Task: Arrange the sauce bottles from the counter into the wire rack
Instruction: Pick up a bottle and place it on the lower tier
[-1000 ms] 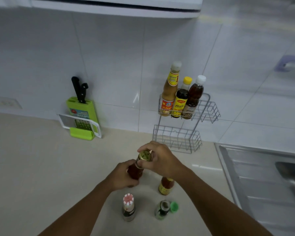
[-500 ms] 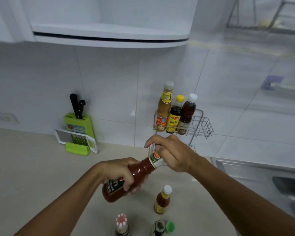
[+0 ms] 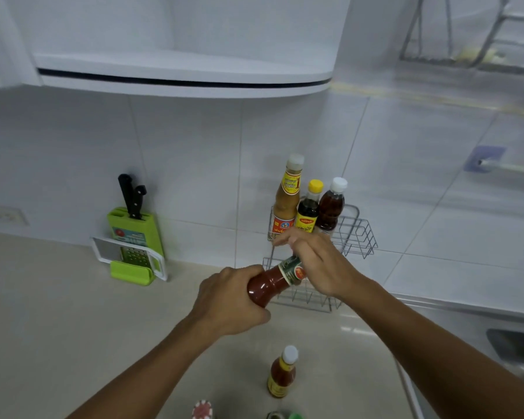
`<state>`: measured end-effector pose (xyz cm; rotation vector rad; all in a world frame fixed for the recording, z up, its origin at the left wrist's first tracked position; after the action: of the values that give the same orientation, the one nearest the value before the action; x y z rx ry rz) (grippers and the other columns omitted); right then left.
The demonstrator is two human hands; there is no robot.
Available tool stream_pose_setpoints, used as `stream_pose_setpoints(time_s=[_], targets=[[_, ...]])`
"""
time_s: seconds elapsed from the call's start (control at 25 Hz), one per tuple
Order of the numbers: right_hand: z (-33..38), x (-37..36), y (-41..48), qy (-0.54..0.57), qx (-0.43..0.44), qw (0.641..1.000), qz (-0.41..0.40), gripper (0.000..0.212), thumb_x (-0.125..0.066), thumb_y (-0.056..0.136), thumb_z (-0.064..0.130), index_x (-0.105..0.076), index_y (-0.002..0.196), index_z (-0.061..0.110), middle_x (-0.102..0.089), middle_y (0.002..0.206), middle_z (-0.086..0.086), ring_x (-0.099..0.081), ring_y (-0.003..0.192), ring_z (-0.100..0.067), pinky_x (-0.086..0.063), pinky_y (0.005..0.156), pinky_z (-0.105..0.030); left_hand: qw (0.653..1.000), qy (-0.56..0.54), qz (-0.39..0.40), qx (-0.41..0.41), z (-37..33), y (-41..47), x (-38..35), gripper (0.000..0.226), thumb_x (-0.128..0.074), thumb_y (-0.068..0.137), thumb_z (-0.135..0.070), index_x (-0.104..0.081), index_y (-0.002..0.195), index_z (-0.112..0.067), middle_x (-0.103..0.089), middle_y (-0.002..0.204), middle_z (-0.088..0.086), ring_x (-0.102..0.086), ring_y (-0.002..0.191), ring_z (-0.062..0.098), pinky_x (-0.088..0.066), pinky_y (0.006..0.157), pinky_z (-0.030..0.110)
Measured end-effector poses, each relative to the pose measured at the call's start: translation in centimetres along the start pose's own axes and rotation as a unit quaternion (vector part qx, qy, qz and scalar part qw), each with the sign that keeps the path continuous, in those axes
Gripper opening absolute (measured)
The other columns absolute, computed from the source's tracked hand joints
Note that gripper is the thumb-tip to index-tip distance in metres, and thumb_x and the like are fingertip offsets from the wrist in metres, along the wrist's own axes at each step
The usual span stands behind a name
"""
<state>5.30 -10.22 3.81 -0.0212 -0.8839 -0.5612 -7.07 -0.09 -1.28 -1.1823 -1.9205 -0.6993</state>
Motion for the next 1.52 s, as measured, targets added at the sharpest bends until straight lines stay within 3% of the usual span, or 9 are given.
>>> stream_pose_setpoints(time_s=[0.16,0.32,0.4,0.64,0.84,1.0,1.16,1.4,1.52], targets=[[-3.4,-1.5,-1.2,0.095,-0.251,0.962,0.047,0.038,-0.032,0.106,0.029,-0.064,0.118,0.013,-0.066,0.087,-0.008,-0.060,0.046,-0.006,-0.041,0.039,-0.020,0.988,0.141,-0.061,-0.006,-0.7,0.0,-1.0,0.039,-0.064,0.059,-0.045,-0.051,0.095,-0.035,-0.066,0.081,-0.012,-0.064,0.076,0.018,-0.039,0.062,0.028],[-1.8,0.3,-1.2,-0.018,-0.065,0.997,-0.029,0.045,-0.026,0.101,0.043,-0.067,0.108,0.025,-0.066,0.101,0.004,-0.063,0.084,-0.008,-0.046,0.061,-0.018,0.955,-0.229,0.182,0.045,0.4,0.7,-2.9,0.037,-0.079,0.057,-0.016,-0.064,0.087,-0.032,-0.068,0.075,-0.007,-0.066,0.068,0.011,-0.055,0.064,0.028],[-2.2,0.0,-1.0,-0.038,-0.035,0.998,-0.033,0.048,-0.021,0.090,0.047,-0.063,0.097,0.024,-0.066,0.094,0.003,-0.058,0.082,-0.008,-0.041,0.064,-0.025,0.939,-0.256,0.228,0.037,0.3,1.2,-3.1,0.037,-0.079,0.059,-0.008,-0.067,0.087,-0.028,-0.068,0.075,-0.005,-0.066,0.068,0.010,-0.057,0.064,0.031],[-5.7,-0.9,-0.2,0.057,-0.189,0.979,-0.057,0.036,-0.028,0.104,0.033,-0.056,0.095,0.014,-0.059,0.084,-0.008,-0.053,0.072,-0.016,-0.041,0.060,-0.029,0.992,0.097,-0.075,-0.001,-0.1,1.9,-3.0,0.052,-0.070,0.061,-0.044,-0.055,0.110,-0.040,-0.068,0.092,-0.014,-0.061,0.077,0.012,-0.043,0.065,0.026],[-7.9,-4.2,-1.2,0.379,-0.283,0.881,-0.012,0.035,-0.065,0.093,0.048,-0.055,0.110,0.019,-0.060,0.060,0.004,-0.047,0.049,-0.017,-0.042,0.049,-0.030,0.996,-0.067,0.045,0.047,2.6,4.8,-5.2,0.058,-0.077,0.057,-0.039,-0.040,0.103,-0.041,-0.063,0.093,-0.011,-0.063,0.076,0.015,-0.048,0.059,0.025],[-9.8,-7.6,-2.0,0.372,-0.280,0.884,0.040,0.039,-0.081,0.085,0.029,-0.068,0.116,0.009,-0.080,0.098,-0.015,-0.074,0.076,-0.038,-0.063,0.072,-0.042,0.978,-0.167,0.118,0.032,3.5,6.8,-8.3,0.076,-0.082,0.061,-0.030,-0.027,0.113,-0.035,-0.062,0.109,-0.001,-0.067,0.085,0.018,-0.055,0.054,0.026],[-13.8,-6.7,-2.0,0.281,-0.285,0.914,-0.071,0.020,-0.083,0.084,0.017,-0.074,0.099,0.007,-0.080,0.080,-0.016,-0.078,0.073,-0.034,-0.065,0.076,-0.050,0.957,-0.214,0.195,0.031,7.2,8.6,-10.9,0.105,-0.090,0.062,-0.022,-0.021,0.139,-0.040,-0.050,0.132,-0.005,-0.054,0.120,0.017,-0.054,0.080,0.026],[-18.0,-5.9,-1.8,0.185,-0.301,0.906,-0.236,0.023,-0.089,0.075,0.017,-0.073,0.091,0.018,-0.077,0.074,0.004,-0.072,0.064,0.000,-0.056,0.058,-0.016,0.944,-0.203,0.195,0.172,15.0,11.6,-14.5,0.055,-0.059,0.093,-0.010,-0.040,0.142,-0.022,-0.052,0.142,0.007,-0.053,0.123,0.019,-0.050,0.096,0.031],[-18.9,-6.9,-0.5,0.157,-0.268,0.924,-0.225,0.039,-0.090,0.073,0.018,-0.073,0.108,0.017,-0.077,0.091,0.001,-0.073,0.082,-0.006,-0.060,0.068,-0.020,0.930,-0.249,0.202,0.180,14.2,12.7,-16.7,0.061,-0.047,0.094,-0.002,-0.032,0.150,-0.020,-0.040,0.155,0.006,-0.043,0.139,0.022,-0.044,0.105,0.035]])
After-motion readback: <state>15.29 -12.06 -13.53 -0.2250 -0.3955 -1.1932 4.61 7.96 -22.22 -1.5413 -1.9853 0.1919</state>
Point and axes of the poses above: each hand's wrist, its own y-axis towards the middle knuckle, its own x-axis out of the back of the hand, z = x × y, the point moved 7 cm from there along y, towards the middle knuckle
